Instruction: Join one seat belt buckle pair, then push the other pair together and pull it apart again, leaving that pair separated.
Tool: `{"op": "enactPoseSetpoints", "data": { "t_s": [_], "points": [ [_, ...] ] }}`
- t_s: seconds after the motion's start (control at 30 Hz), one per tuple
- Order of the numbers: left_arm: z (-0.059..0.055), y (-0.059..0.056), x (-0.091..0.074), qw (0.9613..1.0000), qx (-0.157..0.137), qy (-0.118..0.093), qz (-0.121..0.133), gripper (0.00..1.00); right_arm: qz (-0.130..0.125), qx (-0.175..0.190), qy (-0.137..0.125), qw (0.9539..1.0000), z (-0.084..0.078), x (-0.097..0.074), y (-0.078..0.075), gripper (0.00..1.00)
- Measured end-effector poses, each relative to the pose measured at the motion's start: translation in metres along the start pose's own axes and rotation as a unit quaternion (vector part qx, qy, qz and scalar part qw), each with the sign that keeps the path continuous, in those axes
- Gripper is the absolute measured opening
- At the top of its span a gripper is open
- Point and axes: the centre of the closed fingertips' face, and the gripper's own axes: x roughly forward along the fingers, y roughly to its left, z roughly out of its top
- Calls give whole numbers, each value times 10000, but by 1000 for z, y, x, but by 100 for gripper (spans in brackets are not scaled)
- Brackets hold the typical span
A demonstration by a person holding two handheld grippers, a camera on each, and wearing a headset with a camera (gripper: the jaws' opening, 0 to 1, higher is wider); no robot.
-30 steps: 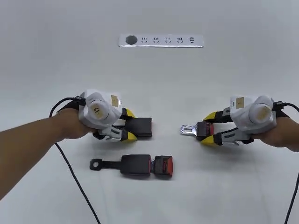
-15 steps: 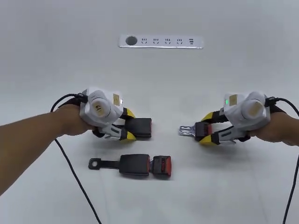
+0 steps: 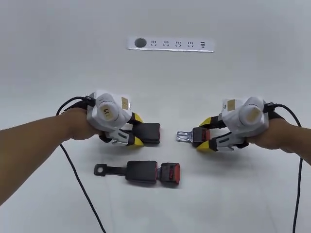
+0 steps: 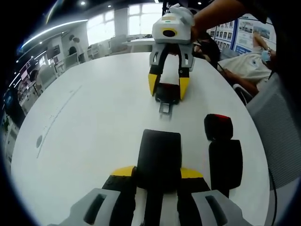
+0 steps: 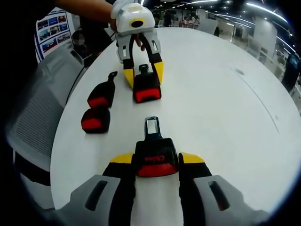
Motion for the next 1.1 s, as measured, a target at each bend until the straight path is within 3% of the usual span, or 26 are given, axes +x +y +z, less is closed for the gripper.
{"op": "enactPoseSetpoints", "data": {
  "t_s": [0.47, 0.83, 0.87, 0.97, 1.1],
  "points": [
    [4, -5, -3, 10000, -20, 51, 19, 34, 142, -81, -250, 9996, 23, 14, -4, 35],
    [1, -2, -1, 10000, 3, 60, -5, 34, 214, -89, -332, 9992, 43, 29, 3, 35],
    [0, -2, -1, 9999, 79, 76, -23, 34, 121, -377, -224, 9990, 41, 28, -2, 35],
    [0, -1, 0, 10000, 52, 67, -33, 34, 194, -90, -332, 9992, 43, 30, 4, 35],
    [0, 0, 0, 9999, 47, 135, -19, 33, 139, -131, -252, 9995, 46, 33, 5, 34]
  ]
}}
